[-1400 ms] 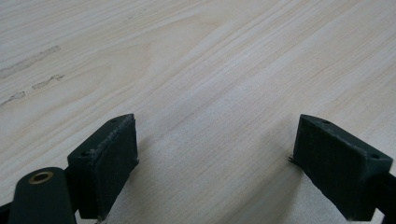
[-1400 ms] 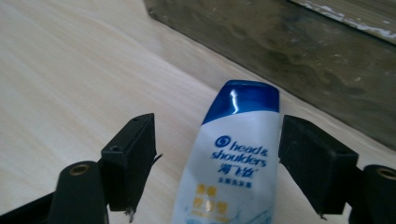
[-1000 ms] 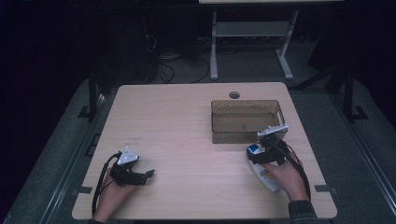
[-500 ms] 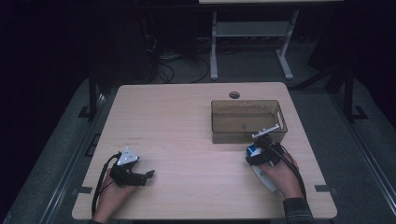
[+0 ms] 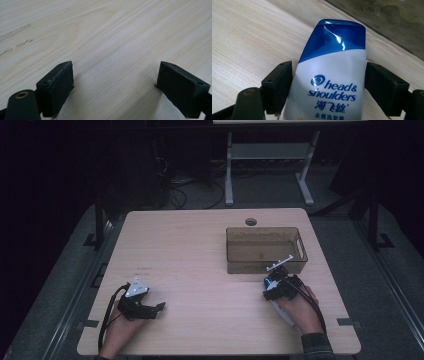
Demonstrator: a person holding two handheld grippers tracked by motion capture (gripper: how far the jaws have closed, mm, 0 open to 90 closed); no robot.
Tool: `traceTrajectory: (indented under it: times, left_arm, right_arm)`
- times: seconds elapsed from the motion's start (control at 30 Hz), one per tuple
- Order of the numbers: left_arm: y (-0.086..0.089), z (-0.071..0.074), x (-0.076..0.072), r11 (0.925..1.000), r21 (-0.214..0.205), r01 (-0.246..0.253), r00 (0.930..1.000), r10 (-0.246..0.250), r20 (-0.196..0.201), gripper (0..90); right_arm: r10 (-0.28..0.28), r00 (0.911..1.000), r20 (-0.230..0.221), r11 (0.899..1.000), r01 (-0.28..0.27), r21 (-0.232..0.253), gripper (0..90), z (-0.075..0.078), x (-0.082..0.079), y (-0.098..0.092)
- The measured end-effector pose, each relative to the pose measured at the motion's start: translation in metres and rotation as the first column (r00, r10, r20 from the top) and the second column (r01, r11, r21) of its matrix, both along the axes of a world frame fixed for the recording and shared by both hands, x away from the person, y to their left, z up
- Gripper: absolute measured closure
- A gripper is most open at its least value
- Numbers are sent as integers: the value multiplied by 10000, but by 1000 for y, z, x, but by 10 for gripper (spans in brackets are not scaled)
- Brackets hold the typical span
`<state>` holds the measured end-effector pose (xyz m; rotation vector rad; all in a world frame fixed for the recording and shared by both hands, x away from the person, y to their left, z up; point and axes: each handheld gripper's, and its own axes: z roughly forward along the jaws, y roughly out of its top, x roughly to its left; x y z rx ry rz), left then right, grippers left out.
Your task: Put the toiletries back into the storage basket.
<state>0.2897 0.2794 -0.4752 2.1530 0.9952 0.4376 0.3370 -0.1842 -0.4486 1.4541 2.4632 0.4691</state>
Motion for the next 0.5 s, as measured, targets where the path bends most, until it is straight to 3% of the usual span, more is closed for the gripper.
traceTrajectory:
  times: [0.27,0.5]
  left_arm:
    - [0,0,0,10000,13,8,10000,-8,-1,126]
    - [0,0,0,10000,-5,-2,10000,2,2,126]
  right_arm:
    - [-18,9999,-144,10000,18,-31,287,1,0,2]
    - [-329,9989,-346,9990,340,305,334,1,1,0]
